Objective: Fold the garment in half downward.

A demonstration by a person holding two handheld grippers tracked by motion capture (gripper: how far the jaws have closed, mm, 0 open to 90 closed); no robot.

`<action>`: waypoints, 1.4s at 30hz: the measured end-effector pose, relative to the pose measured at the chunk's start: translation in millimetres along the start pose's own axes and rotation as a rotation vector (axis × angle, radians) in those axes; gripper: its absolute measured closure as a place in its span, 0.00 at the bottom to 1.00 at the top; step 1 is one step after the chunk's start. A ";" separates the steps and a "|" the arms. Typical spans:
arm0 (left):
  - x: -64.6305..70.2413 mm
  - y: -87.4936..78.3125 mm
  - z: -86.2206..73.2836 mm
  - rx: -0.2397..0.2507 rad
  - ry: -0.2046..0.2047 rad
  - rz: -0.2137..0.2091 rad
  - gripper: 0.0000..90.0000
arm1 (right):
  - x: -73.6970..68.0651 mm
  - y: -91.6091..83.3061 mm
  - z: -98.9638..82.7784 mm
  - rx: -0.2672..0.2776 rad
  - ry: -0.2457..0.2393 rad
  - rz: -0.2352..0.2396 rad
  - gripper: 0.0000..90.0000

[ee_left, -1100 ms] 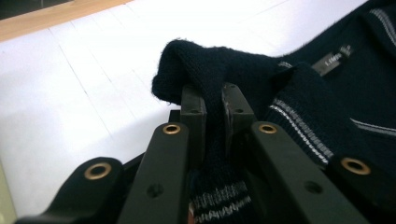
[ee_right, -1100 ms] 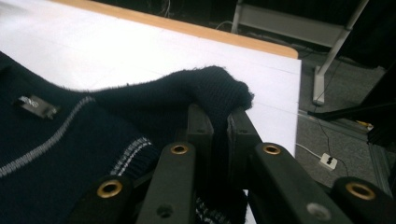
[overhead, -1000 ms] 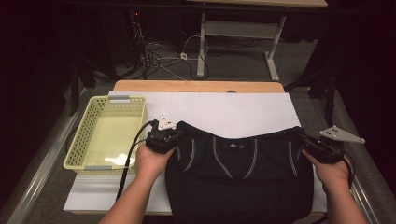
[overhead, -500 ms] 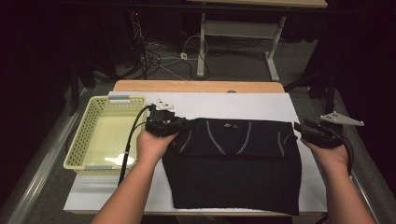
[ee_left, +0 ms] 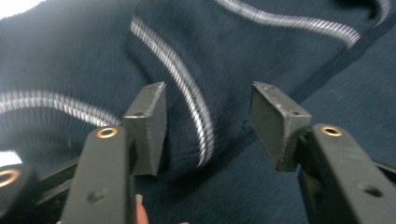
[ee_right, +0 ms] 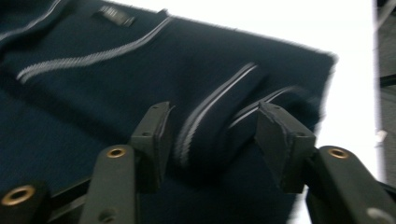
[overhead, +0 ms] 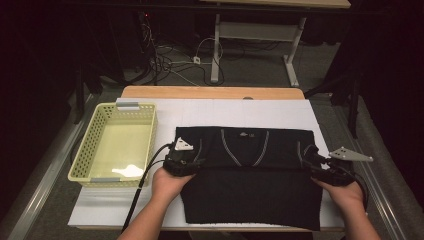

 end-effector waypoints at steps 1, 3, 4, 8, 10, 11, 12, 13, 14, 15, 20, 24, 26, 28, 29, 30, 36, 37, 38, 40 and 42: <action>-1.1 1.0 -1.4 0.001 -0.003 -0.002 0.57 | -3.3 2.7 -4.3 -0.014 0.005 0.001 0.50; -1.8 1.6 -1.5 0.003 0.004 0.003 0.64 | -6.9 9.7 -11.0 -0.038 -0.003 0.006 0.50; -1.6 1.9 -1.3 0.004 0.002 -0.001 0.67 | -8.0 12.8 -13.5 -0.053 -0.001 0.002 0.52; -1.6 3.8 -3.5 -0.010 0.019 -0.003 0.82 | -7.5 20.2 -14.8 -0.074 -0.008 -0.007 0.66; -0.7 2.7 -2.8 -0.002 0.035 0.007 0.86 | -8.5 19.7 -12.6 -0.067 -0.021 0.007 0.78; 0.1 0.8 -1.1 0.013 0.036 0.012 0.87 | -9.4 18.7 -11.4 -0.063 -0.033 0.010 0.82; 1.1 -1.8 0.6 0.026 0.039 0.013 0.87 | -10.0 16.9 -9.7 -0.056 -0.042 0.006 0.85; 2.4 -4.3 2.1 0.036 0.041 0.012 0.88 | -10.2 14.5 -7.2 -0.044 -0.053 0.004 0.86; 4.1 -6.6 3.0 0.043 0.043 0.009 0.88 | -10.9 11.4 -4.8 -0.033 -0.057 0.001 0.86; 5.8 -9.1 3.2 0.044 0.050 0.005 0.88 | -10.8 8.1 -2.4 -0.023 -0.070 -0.001 0.86; 20.5 -19.8 -3.3 0.028 0.098 -0.021 0.87 | -11.7 -9.2 1.5 0.002 -0.104 -0.007 0.86; 27.7 -21.0 -14.5 0.004 0.102 -0.044 0.84 | -12.7 -15.9 -11.9 -0.008 -0.093 0.003 0.83; 27.5 -21.5 -14.2 0.008 0.085 -0.061 0.74 | -14.3 -15.7 -19.8 -0.019 -0.072 0.021 0.74; 24.2 -24.3 -8.5 0.033 0.067 -0.054 0.60 | -12.5 -16.3 -21.1 -0.008 -0.051 0.016 0.63; 22.1 -24.9 -4.5 0.047 0.063 -0.045 0.55 | -10.9 -17.3 -19.5 -0.001 -0.033 0.012 0.60; 19.8 -25.5 -0.9 0.052 0.057 -0.034 0.50 | -8.5 -18.1 -16.1 0.012 -0.027 0.006 0.59; 6.3 -14.3 20.9 0.061 0.020 -0.018 0.43 | -2.4 -13.8 10.9 0.034 -0.029 -0.024 0.60; 2.5 -10.6 24.8 0.062 0.010 -0.009 0.43 | -1.9 -9.5 15.0 0.032 -0.030 -0.027 0.60; -1.8 -6.7 28.3 0.058 -0.005 -0.004 0.43 | -1.6 -4.1 18.2 0.024 -0.026 -0.030 0.60; -10.1 0.8 35.7 0.060 -0.036 0.004 0.44 | -0.1 9.0 22.5 0.002 -0.025 -0.040 0.60; -16.7 7.6 42.3 0.058 -0.049 0.010 0.45 | 2.8 22.7 24.4 -0.023 -0.012 -0.055 0.60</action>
Point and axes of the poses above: each handheld gripper's, and its own axes: y roughly forward along the jaws, z roughly out of its top, x roughly to its right, the point moved 9 cm from there along y, roughly forward along the jaws, and after that the axes turned 3 degrees about -z, right-handed, at the moved point
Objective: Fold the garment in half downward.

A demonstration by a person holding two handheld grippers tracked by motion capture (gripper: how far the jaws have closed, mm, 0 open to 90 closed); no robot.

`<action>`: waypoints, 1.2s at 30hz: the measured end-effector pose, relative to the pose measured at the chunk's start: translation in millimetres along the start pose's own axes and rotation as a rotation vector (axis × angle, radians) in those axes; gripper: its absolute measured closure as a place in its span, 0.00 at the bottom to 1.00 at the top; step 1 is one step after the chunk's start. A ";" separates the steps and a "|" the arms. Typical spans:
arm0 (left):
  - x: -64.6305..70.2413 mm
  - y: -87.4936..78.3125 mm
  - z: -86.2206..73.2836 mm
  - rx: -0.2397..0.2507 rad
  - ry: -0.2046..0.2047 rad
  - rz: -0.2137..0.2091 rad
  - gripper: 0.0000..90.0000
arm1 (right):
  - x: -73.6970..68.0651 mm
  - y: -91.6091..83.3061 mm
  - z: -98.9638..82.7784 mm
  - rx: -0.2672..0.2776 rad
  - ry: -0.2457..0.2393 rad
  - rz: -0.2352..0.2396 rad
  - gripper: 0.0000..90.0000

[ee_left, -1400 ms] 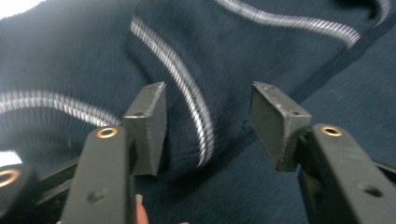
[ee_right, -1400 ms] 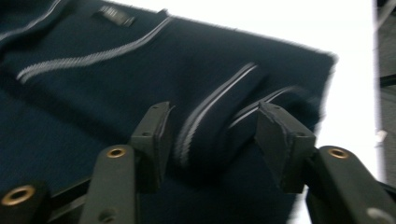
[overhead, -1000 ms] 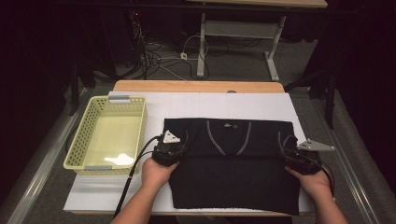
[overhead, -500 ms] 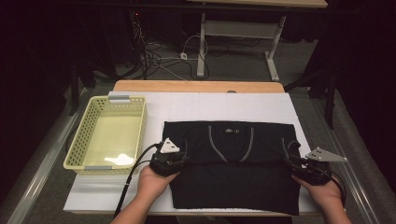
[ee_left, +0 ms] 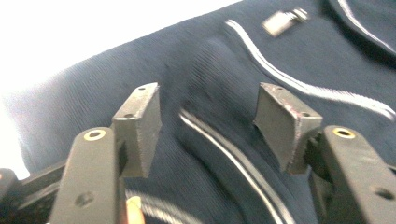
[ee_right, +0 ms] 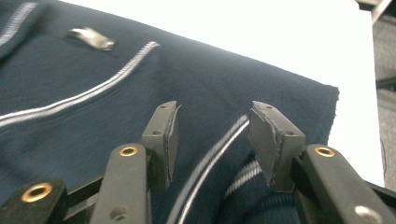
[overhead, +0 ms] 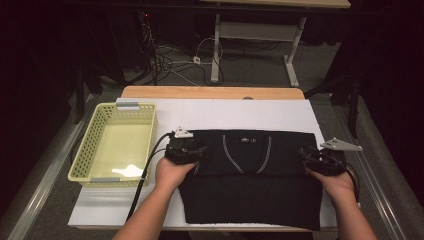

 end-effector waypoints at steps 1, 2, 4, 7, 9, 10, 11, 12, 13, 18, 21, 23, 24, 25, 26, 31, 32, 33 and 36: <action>-2.2 3.5 3.0 0.002 0.000 0.001 0.45 | 1.4 6.2 0.7 -0.013 0.005 -0.007 0.59; -4.2 7.3 5.0 -0.003 -0.004 0.000 0.47 | 3.3 11.6 1.6 -0.021 0.011 -0.014 0.57; -7.1 15.9 6.6 -0.026 -0.016 0.002 0.48 | 7.0 20.8 2.1 -0.036 0.034 -0.023 0.54; -11.3 27.9 1.4 -0.087 -0.036 0.015 0.56 | 10.1 33.9 -4.2 -0.096 0.065 -0.015 0.50; -10.5 35.0 -5.8 -0.125 -0.040 -0.007 0.60 | 9.8 40.4 -11.6 -0.138 0.069 -0.007 0.49; -8.5 36.0 -6.4 -0.109 -0.022 -0.011 0.64 | 9.4 41.4 -12.8 -0.134 0.068 -0.007 0.51; -5.7 36.3 -6.9 -0.105 -0.004 -0.020 0.70 | 8.7 41.1 -12.9 -0.128 0.063 -0.004 0.55; -2.2 36.8 -7.0 -0.102 0.009 -0.030 0.77 | 7.7 40.5 -12.8 -0.125 0.045 0.001 0.63; 0.1 37.2 -6.5 -0.097 0.027 -0.021 0.83 | 5.8 39.2 -12.8 -0.126 0.032 0.010 0.69; 2.1 29.1 -3.3 -0.083 0.050 0.002 0.91 | -1.1 33.1 -9.4 -0.115 -0.021 0.023 0.85; 4.7 16.5 2.3 -0.054 0.074 0.012 0.92 | -1.0 21.8 -3.2 -0.072 -0.022 0.018 0.85; 7.4 7.0 5.8 -0.026 0.083 0.010 0.92 | -0.8 12.3 0.5 -0.046 -0.021 0.015 0.85; 8.8 2.1 6.8 -0.014 0.087 0.007 0.92 | -0.8 7.6 2.2 -0.032 -0.027 0.013 0.85; 9.9 -2.9 7.4 -0.003 0.095 0.007 0.92 | -1.5 2.8 3.6 -0.021 -0.032 0.012 0.85; 10.6 -7.7 7.5 0.009 0.101 0.010 0.93 | -2.1 -2.1 4.9 -0.008 -0.039 0.002 0.85; 18.4 -31.7 3.6 0.061 0.115 0.000 0.93 | -8.1 -23.8 5.9 0.043 -0.079 -0.010 0.85; 20.7 -36.1 1.8 0.071 0.119 -0.006 0.93 | -10.2 -28.4 4.5 0.051 -0.087 -0.012 0.85; 22.9 -40.3 -0.7 0.075 0.126 -0.009 0.93 | -11.7 -32.9 3.2 0.063 -0.093 -0.012 0.85; 30.5 -51.2 -10.1 0.095 0.136 -0.031 0.93 | -15.8 -46.3 -2.9 0.087 -0.085 -0.001 0.85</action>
Point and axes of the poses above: each handheld gripper's, and its own axes: y roughly forward along the jaws, z roughly out of its top, x roughly to its right, the point moved 9 cm from there along y, roughly forward along the jaws, and after that the axes turned 3 degrees about -z, right-handed, at the moved point
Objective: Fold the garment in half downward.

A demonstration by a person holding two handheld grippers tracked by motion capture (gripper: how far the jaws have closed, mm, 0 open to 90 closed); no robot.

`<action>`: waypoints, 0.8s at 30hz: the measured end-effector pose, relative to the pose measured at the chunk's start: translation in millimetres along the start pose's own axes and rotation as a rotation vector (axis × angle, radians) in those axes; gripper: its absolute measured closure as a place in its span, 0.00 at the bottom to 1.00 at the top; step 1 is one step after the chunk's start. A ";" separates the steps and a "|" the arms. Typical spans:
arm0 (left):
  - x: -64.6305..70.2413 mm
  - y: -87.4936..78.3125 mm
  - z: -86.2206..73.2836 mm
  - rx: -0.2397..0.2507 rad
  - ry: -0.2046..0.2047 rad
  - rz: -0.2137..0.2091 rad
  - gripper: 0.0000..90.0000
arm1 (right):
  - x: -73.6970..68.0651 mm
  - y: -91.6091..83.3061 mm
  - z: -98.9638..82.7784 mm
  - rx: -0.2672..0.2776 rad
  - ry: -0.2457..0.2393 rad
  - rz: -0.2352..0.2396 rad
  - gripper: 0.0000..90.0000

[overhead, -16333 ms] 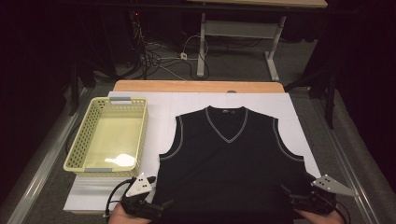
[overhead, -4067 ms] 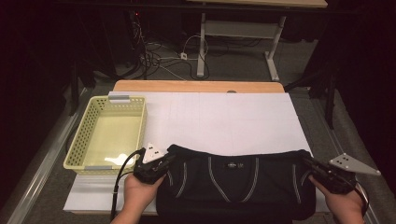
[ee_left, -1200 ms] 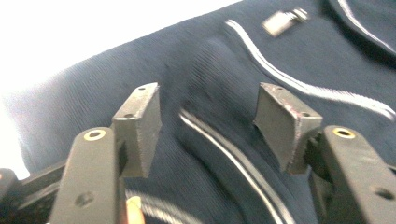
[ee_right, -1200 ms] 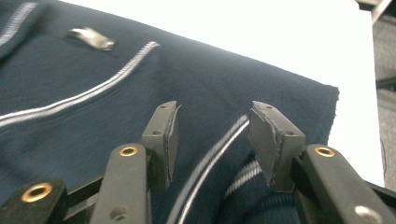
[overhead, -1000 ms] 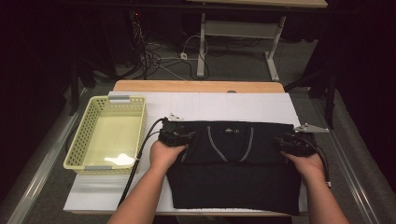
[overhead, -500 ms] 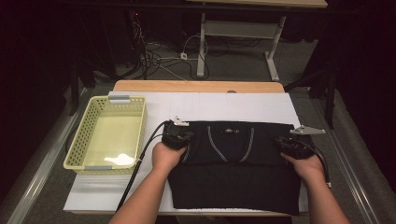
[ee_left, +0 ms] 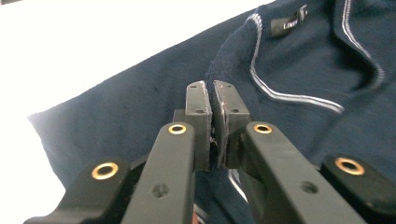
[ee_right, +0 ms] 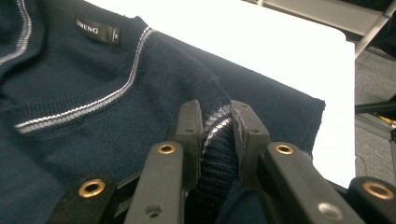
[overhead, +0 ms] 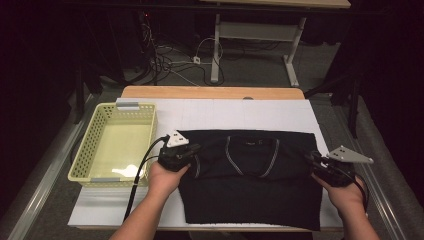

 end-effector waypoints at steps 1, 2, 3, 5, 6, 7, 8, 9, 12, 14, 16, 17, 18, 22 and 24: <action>3.3 -3.5 -3.1 0.003 0.007 -0.005 0.93 | -0.9 -4.4 -1.7 0.010 -0.001 0.001 0.85; 6.8 -6.7 -6.5 0.006 0.016 -0.007 0.93 | -2.2 -8.8 -3.8 0.017 -0.003 0.003 0.85; 10.1 -9.7 -10.2 0.008 0.026 -0.009 0.93 | -3.9 -13.3 -6.1 0.025 -0.004 0.003 0.85; 16.8 -15.3 -18.3 0.015 0.033 -0.015 0.93 | -7.1 -21.2 -12.3 0.034 -0.006 0.005 0.85; 20.5 -18.0 -22.7 0.017 0.030 -0.025 0.93 | -9.0 -25.0 -15.9 0.036 -0.008 0.007 0.85; 24.3 -20.6 -27.0 0.018 0.034 -0.031 0.93 | -10.7 -28.7 -19.5 0.036 -0.012 0.008 0.85; 28.5 -22.7 -31.4 0.016 0.042 -0.035 0.93 | -12.6 -32.3 -22.9 0.039 -0.020 0.006 0.85; 32.3 -24.8 -35.8 0.012 0.055 -0.037 0.93 | -14.8 -36.1 -26.6 0.039 -0.028 0.004 0.85; 42.5 -30.5 -49.7 0.000 0.063 -0.058 0.93 | -23.0 -45.1 -38.0 0.039 -0.040 0.015 0.85; 46.9 -34.9 -58.3 -0.007 0.073 -0.062 0.93 | -27.7 -49.9 -45.9 0.032 -0.046 0.017 0.85; 49.1 -39.0 -66.0 -0.011 0.075 -0.061 0.93 | -31.3 -52.3 -53.9 0.022 -0.041 0.023 0.85; 50.3 -40.4 -70.1 -0.019 0.078 -0.062 0.93 | -32.4 -53.0 -57.6 0.017 -0.038 0.024 0.84; 51.4 -41.7 -74.4 -0.030 0.084 -0.062 0.93 | -33.8 -53.5 -61.1 0.010 -0.031 0.030 0.84; 57.2 -50.1 -88.4 -0.052 0.082 -0.076 0.93 | -39.0 -60.1 -71.2 -0.002 -0.034 0.032 0.84; 60.9 -55.5 -93.4 -0.056 0.086 -0.082 0.93 | -42.2 -65.5 -74.8 0.000 -0.038 0.029 0.83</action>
Point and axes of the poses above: each handheld gripper's, and its own axes: y roughly forward along the jaws, z roughly out of its top, x roughly to its right, the point moved 9 cm from there along y, roughly forward along the jaws, and after that the axes turned 3 degrees about -z, right-handed, at the moved point
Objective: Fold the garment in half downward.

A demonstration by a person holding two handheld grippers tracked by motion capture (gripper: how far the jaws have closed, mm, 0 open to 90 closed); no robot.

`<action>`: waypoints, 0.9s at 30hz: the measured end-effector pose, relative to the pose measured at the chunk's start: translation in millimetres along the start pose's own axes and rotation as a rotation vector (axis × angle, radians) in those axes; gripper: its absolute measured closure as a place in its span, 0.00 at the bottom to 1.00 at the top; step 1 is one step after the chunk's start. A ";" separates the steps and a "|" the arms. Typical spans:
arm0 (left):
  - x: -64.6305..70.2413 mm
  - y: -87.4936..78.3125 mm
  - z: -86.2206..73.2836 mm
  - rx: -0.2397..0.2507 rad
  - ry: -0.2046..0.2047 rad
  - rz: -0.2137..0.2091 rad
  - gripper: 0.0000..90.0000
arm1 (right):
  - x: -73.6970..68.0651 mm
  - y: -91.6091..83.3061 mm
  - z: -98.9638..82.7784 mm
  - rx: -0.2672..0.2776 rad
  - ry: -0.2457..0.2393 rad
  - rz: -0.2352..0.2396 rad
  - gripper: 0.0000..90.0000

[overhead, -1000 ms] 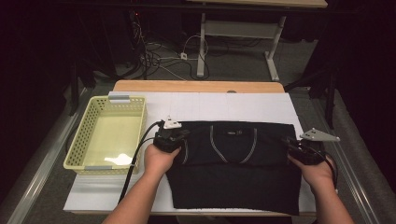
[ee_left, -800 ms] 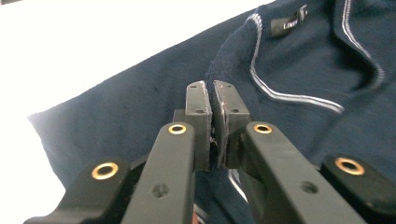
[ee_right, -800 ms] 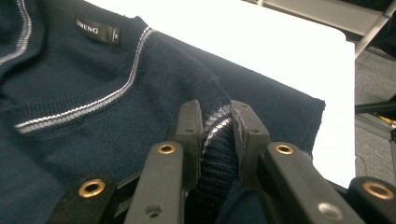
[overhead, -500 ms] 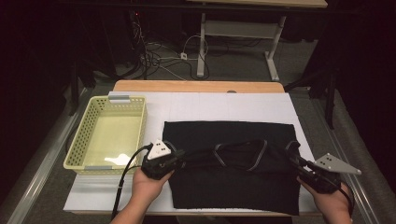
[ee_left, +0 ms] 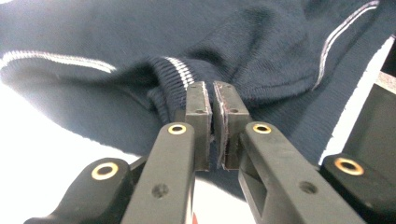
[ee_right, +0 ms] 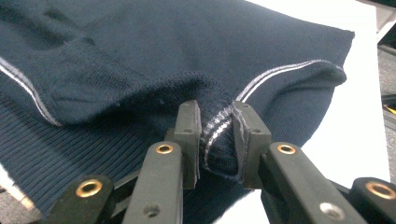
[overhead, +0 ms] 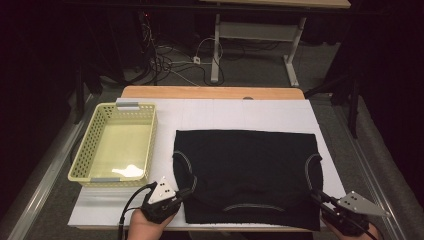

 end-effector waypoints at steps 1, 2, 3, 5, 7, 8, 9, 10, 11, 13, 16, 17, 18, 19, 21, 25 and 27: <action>2.1 -2.4 -2.3 -0.001 0.000 -0.007 0.93 | -1.8 -2.6 -1.7 0.000 0.000 -0.003 0.83; 3.9 -4.6 -4.4 0.000 -0.002 -0.011 0.93 | -3.6 -4.7 -3.0 0.003 0.004 -0.004 0.82; 5.5 -6.7 -6.3 0.001 -0.004 -0.016 0.93 | -5.1 -6.4 -4.5 0.001 0.008 -0.005 0.81; 8.5 -9.7 -9.3 0.005 -0.009 -0.025 0.93 | -7.7 -9.2 -7.4 0.003 0.017 -0.007 0.80; 11.2 -10.4 -11.1 0.003 -0.012 -0.032 0.93 | -10.4 -11.4 -11.2 0.007 0.025 -0.005 0.80; 13.2 -10.5 -12.3 0.000 -0.011 -0.037 0.93 | -11.8 -12.4 -13.2 0.007 0.029 -0.001 0.80; 15.1 -10.6 -13.6 -0.002 -0.008 -0.039 0.93 | -12.9 -13.6 -14.7 0.007 0.025 -0.001 0.80; 16.2 -10.9 -14.8 -0.006 -0.004 -0.038 0.93 | -13.4 -15.1 -16.0 0.004 0.019 -0.005 0.79; 17.0 -11.3 -15.3 -0.007 -0.002 -0.037 0.92 | -13.6 -16.9 -17.0 0.003 0.018 -0.006 0.78; 17.8 -11.9 -14.1 -0.001 -0.006 -0.036 0.91 | -13.5 -21.3 -17.6 0.007 0.027 -0.004 0.73; 22.3 -11.4 -10.4 0.011 -0.010 -0.052 0.81 | -12.2 -29.2 -15.3 0.028 0.046 0.001 0.66; 25.1 -11.0 -8.9 0.015 -0.004 -0.056 0.78 | -12.2 -32.3 -13.5 0.037 0.048 0.002 0.65; 28.3 -10.3 -7.1 0.019 -0.001 -0.063 0.74 | -12.0 -35.2 -10.7 0.051 0.051 0.000 0.63; 31.7 -9.0 -5.2 0.020 0.001 -0.071 0.69 | -12.0 -37.6 -7.8 0.062 0.062 -0.002 0.62; 39.7 -4.1 -1.2 0.026 0.011 -0.093 0.66 | -14.9 -39.9 -1.8 0.077 0.059 0.004 0.61; 60.8 18.0 10.0 0.010 0.022 -0.142 0.60 | -39.1 -35.1 13.4 0.094 0.011 0.058 0.67; 69.7 27.6 13.6 0.004 0.028 -0.160 0.57 | -58.3 -28.5 19.5 0.093 -0.022 0.107 0.73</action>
Point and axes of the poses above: each handheld gripper's, and its own axes: y roughly forward along the jaws, z roughly out of its top, x roughly to its right, the point moved 9 cm from there along y, roughly forward along the jaws, and after that the axes turned 3 degrees about -z, right-handed, at the moved point
